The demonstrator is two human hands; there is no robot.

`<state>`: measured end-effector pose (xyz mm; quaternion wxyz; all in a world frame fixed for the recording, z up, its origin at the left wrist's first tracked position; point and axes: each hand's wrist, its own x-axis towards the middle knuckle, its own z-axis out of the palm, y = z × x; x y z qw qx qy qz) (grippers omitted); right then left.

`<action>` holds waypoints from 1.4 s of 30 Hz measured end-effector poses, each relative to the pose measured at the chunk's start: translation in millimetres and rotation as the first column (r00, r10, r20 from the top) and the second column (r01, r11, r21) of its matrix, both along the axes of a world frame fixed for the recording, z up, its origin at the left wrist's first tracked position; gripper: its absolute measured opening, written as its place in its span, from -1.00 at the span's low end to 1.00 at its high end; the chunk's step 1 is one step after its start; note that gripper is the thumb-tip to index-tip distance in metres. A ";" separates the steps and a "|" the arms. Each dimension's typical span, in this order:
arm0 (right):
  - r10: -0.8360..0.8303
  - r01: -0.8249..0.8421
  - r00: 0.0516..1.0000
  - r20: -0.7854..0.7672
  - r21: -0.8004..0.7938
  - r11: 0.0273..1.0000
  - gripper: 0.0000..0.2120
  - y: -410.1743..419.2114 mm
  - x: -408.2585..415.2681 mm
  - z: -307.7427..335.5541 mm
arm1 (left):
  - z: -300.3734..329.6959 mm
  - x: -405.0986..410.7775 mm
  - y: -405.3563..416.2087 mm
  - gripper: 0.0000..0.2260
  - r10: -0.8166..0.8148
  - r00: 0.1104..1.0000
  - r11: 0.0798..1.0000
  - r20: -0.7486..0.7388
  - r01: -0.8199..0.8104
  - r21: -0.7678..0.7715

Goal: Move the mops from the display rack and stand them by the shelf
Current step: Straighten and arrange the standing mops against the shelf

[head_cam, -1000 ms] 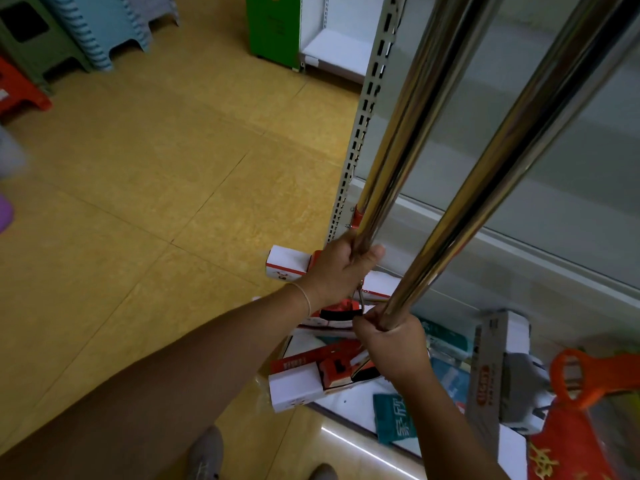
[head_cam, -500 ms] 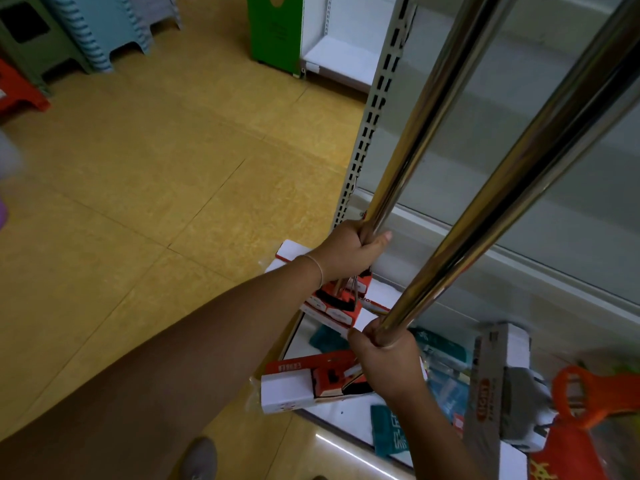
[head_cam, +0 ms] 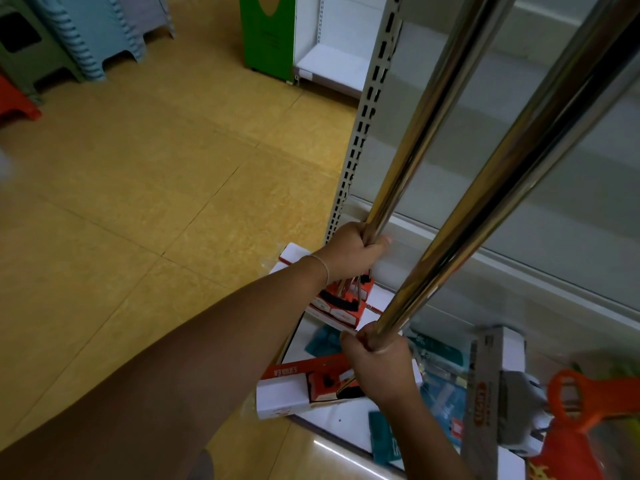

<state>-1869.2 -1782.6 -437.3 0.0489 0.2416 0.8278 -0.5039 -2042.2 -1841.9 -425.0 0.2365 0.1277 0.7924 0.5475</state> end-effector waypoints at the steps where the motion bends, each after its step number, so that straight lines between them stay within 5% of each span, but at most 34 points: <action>1: 0.011 -0.011 1.000 -0.004 -0.001 1.000 -0.77 1.0 0.0 0.3 | 1.8 0.5 -0.2 -0.62 -0.003 1.000 1.000 0.010 0.003 -0.005; 5: 0.144 -0.141 0.990 0.016 -0.101 0.985 -0.87 11.1 3.0 1.6 | 4.9 0.7 -4.1 -0.65 -0.048 0.998 0.999 0.042 0.049 -0.021; 8: 0.287 -0.267 0.956 0.060 -0.228 0.936 -0.71 23.2 7.9 3.1 | 6.2 1.2 -4.4 -0.76 -0.077 0.997 0.996 0.020 0.078 -0.053; 13: 0.451 -0.438 0.885 0.112 -0.129 0.890 -0.67 33.5 6.4 2.4 | 11.6 5.8 -11.3 -0.61 -0.142 0.988 0.982 -0.064 0.132 -0.135; 21: 0.248 -0.251 0.967 0.059 0.050 0.967 -0.62 17.4 17.7 -16.6 | -7.2 20.0 -52.5 -0.45 -0.102 0.994 0.969 -0.025 0.094 -0.228; 27: 0.197 -0.201 0.978 0.065 0.058 0.978 -0.61 9.3 12.1 -20.6 | -4.3 42.5 -70.6 -0.56 0.027 0.993 0.996 -0.116 -0.037 -0.085; 35: 0.207 -0.210 0.977 0.043 0.086 0.974 -0.63 -15.1 -5.2 -22.7 | 9.2 50.1 -74.7 -0.84 -0.028 0.996 1.000 -0.089 0.027 -0.006; 42: 0.144 -0.144 0.989 0.015 -0.017 0.989 -0.61 -23.9 -30.2 -26.3 | 23.5 52.8 -80.3 -0.54 -0.019 0.986 0.993 -0.166 0.038 0.110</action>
